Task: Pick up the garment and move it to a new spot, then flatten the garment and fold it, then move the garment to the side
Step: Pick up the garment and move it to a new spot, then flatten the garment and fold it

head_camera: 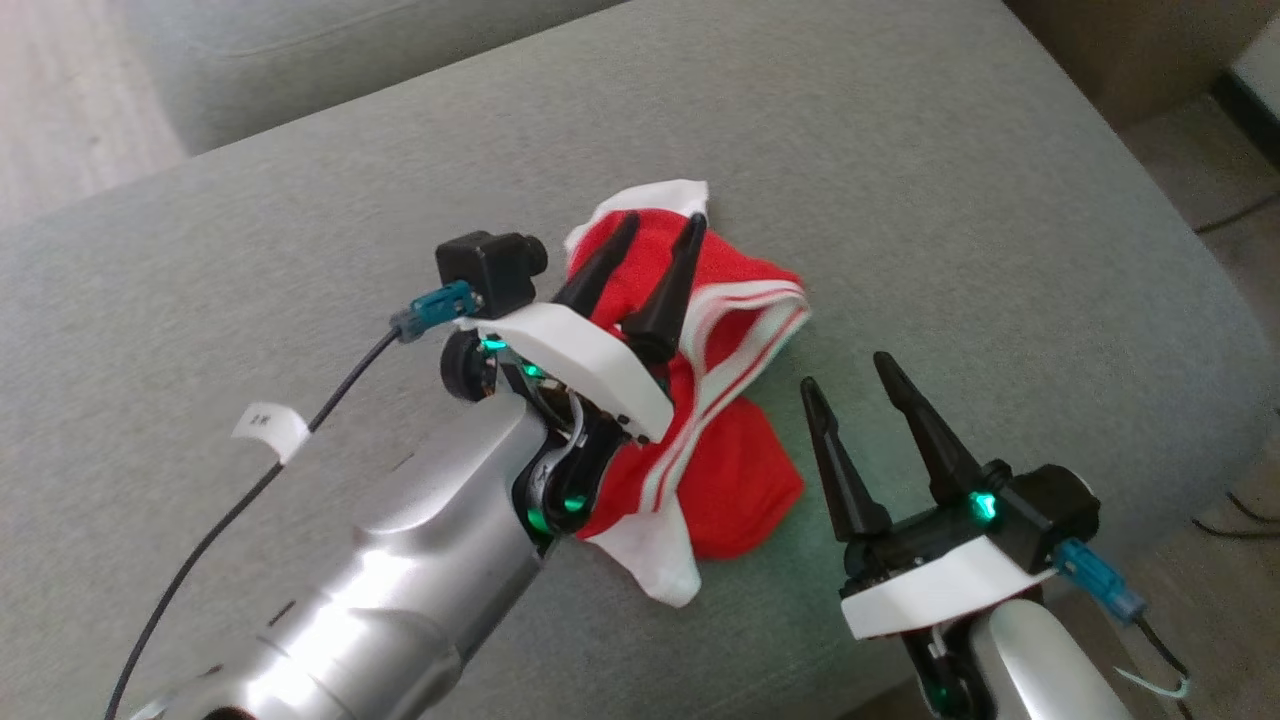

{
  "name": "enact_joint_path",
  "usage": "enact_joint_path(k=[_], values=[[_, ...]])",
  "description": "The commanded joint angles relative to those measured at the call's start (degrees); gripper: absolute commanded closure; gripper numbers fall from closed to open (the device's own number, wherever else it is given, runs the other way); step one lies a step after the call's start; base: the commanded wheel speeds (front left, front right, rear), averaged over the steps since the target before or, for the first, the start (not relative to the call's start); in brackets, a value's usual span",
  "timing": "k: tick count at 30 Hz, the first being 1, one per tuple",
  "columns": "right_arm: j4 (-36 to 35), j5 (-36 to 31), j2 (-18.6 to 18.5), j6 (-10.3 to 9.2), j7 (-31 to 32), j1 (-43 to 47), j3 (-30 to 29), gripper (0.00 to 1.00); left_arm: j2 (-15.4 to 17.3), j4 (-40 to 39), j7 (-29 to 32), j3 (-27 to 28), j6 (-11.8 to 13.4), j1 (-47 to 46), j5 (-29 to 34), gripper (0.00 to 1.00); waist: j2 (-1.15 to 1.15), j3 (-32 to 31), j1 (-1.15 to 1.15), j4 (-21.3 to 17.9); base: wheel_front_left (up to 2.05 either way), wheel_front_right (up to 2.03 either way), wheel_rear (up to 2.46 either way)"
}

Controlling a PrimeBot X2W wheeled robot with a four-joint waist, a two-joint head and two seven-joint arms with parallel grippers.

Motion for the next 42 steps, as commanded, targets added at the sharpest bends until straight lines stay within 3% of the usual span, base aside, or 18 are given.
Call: enact_joint_path(k=[1,5,8,13,18,23,31,42], values=[[-1.8,-0.7,0.4,0.44,-0.6,-1.9,0.7,0.00,0.8,-1.3,-2.0,1.3,-0.5,-3.4,1.5,0.00,0.00,-0.5,0.00,1.6,0.00,0.00,0.00],[-1.6,-2.2,0.4,0.44,-0.6,-1.3,-0.5,0.00,3.2,-3.1,-5.9,0.5,-0.5,-2.6,5.0,0.00,0.00,-2.1,0.00,4.2,0.00,0.00,0.00],[-1.8,-4.7,0.4,0.44,-0.6,-0.3,-2.4,0.00,7.9,-6.4,-9.4,0.8,2.5,0.9,9.3,0.00,0.00,-4.2,0.00,7.2,0.00,0.00,0.00],[-3.0,-7.2,0.4,0.44,-0.6,1.4,-5.5,0.00,12.2,-11.4,-10.9,2.7,6.9,7.4,13.3,0.00,0.00,-6.2,0.00,10.8,0.00,0.00,0.00],[-4.5,-9.3,0.4,0.44,-0.6,4.2,-9.6,0.00,15.5,-19.4,-11.1,9.9,12.4,18.7,19.2,0.00,0.00,-8.0,0.00,15.7,0.00,0.00,0.00],[-4.4,-10.9,0.4,0.44,-0.6,7.3,-12.1,0.00,15.5,-23.7,-11.1,17.8,14.2,30.6,26.0,0.00,0.00,-9.2,0.00,20.1,0.00,0.00,0.00],[-2.4,-9.9,0.4,0.44,-0.6,10.7,-13.6,0.00,12.4,-24.9,-11.1,29.9,11.6,43.9,36.4,0.00,0.00,-10.5,0.00,24.6,0.00,0.00,0.00],[1.6,-9.1,0.4,0.44,-0.6,12.4,-13.2,0.00,6.2,-23.0,-11.1,41.2,2.0,51.3,45.8,0.00,0.00,-11.2,0.00,25.5,0.00,0.00,0.00]])
